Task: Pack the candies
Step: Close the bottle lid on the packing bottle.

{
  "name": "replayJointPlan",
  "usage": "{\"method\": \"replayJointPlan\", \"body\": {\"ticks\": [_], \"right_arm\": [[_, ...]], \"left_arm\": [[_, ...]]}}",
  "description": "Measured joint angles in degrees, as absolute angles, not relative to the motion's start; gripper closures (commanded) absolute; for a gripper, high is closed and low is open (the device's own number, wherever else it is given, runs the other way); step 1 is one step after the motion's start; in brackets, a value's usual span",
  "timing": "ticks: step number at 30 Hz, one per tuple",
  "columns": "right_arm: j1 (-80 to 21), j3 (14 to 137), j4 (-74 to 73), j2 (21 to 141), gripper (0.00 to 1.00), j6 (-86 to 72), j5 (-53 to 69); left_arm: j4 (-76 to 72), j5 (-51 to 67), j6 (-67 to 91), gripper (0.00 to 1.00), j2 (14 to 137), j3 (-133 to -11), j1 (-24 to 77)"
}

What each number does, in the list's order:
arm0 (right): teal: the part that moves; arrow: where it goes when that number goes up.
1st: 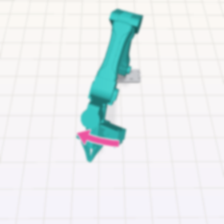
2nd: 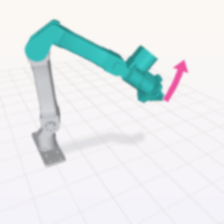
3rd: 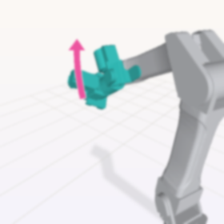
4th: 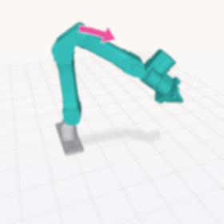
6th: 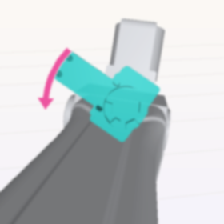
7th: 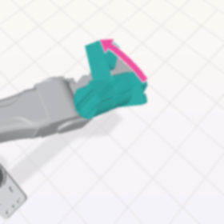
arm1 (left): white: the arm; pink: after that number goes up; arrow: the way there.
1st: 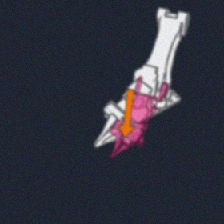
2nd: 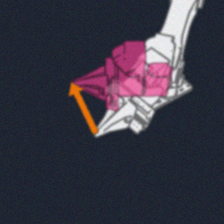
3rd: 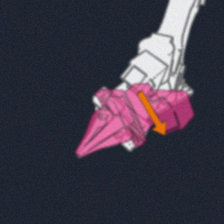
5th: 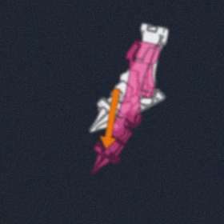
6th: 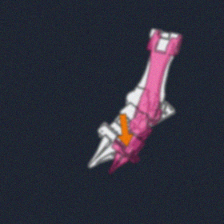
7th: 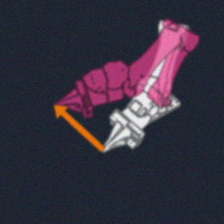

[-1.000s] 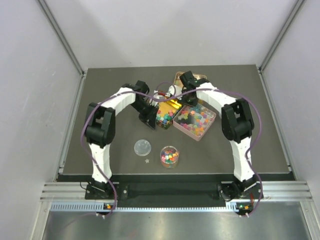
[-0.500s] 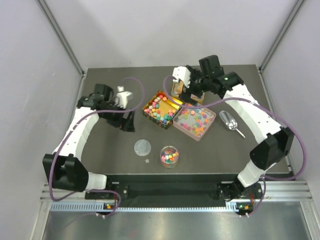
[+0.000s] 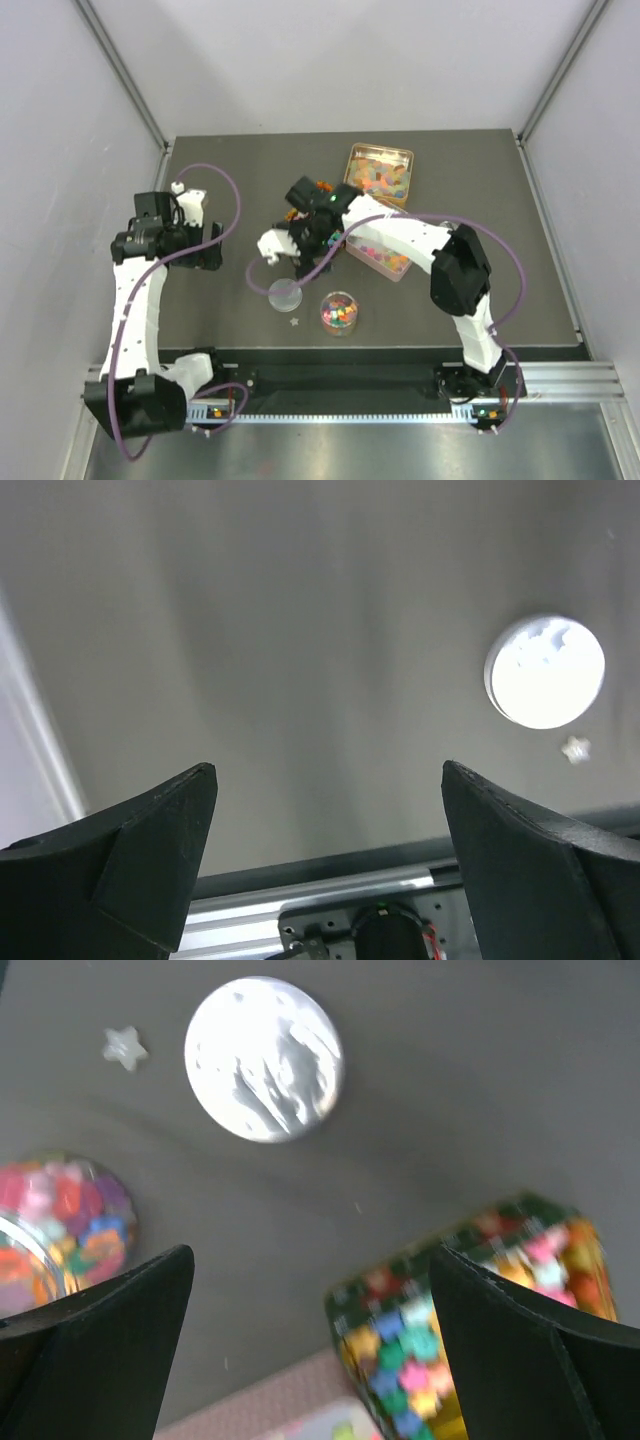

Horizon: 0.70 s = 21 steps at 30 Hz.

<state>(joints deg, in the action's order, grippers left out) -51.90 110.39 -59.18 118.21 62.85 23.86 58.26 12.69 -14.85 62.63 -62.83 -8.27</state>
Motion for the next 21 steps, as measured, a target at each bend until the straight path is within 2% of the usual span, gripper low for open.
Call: {"method": "replayJointPlan", "body": {"ticks": [4,7,14,21], "right_arm": [[-55.57,100.36,-53.65,117.6,0.01,65.34,23.88],[-56.9,97.51,-50.83,117.6,0.0,66.13,23.83],[-57.74,97.71,-43.05,118.45,0.0,66.02,23.83],[-58.98,104.44,-41.71,125.45,0.0,65.78,24.29]], "left_arm": [[57.04,9.82,-12.78,0.02,59.37,-62.87,-9.43],[57.06,9.87,-10.87,0.03,59.53,-62.87,-10.59],[57.45,10.59,-8.67,0.04,59.51,-63.35,-12.62],[57.76,11.49,-8.4,0.04,59.33,-64.03,-12.88]]}}
